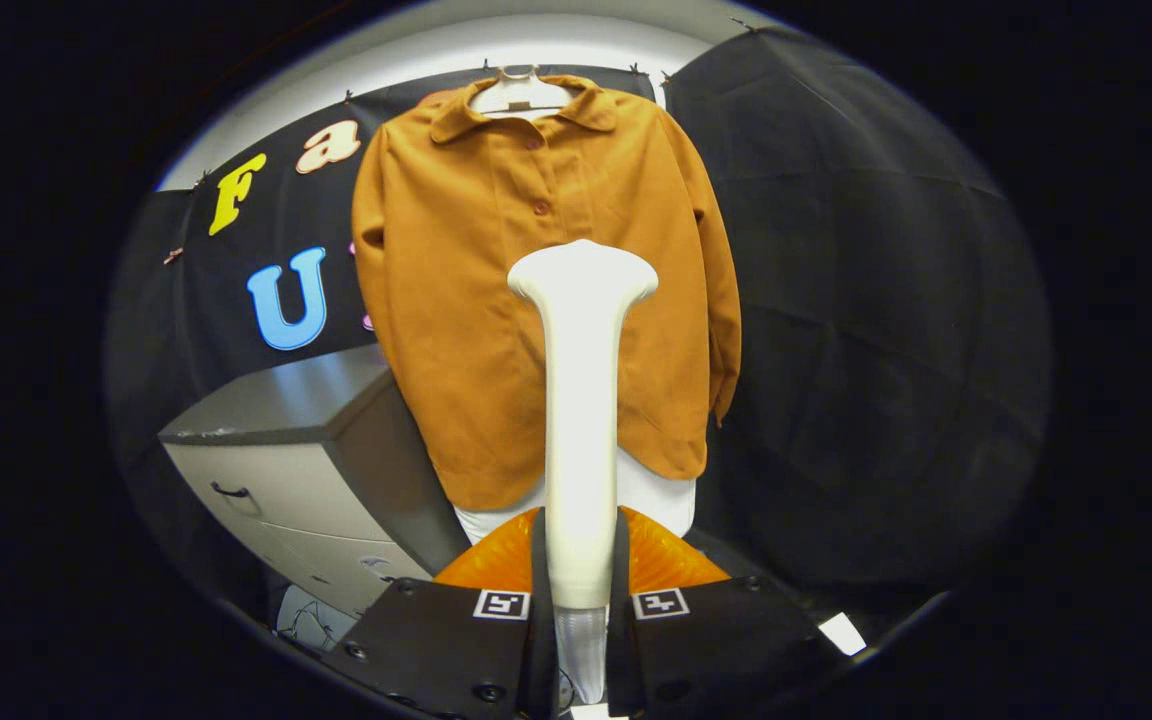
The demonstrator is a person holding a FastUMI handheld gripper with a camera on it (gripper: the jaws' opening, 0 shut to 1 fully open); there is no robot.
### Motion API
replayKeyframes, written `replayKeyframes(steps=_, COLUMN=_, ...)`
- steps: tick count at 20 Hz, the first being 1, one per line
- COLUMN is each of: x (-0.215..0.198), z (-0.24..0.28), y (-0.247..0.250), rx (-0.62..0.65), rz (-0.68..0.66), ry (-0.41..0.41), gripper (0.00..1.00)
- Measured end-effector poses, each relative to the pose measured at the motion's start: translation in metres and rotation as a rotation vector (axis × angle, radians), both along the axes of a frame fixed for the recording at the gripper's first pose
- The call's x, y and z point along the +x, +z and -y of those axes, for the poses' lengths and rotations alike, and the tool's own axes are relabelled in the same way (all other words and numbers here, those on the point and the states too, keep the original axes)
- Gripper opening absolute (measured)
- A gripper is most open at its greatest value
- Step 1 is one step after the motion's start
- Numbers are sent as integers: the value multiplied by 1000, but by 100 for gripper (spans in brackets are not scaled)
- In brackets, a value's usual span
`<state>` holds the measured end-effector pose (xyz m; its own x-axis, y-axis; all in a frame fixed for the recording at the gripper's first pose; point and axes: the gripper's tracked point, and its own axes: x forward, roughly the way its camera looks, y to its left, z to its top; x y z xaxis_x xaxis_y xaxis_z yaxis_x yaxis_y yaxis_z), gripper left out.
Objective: Iron the clothes twice with a garment steamer, once on the left side and once on the right side.
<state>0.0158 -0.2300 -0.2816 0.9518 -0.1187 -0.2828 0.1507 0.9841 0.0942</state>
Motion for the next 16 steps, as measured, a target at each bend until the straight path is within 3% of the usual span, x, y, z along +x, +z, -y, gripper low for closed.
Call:
replayKeyframes(steps=10, x=4, z=-79, y=124, rx=-23, rz=140, ry=54, gripper=23)
replayKeyframes(steps=16, x=7, z=-139, y=170, rx=-54, rz=219, ry=114, gripper=22)
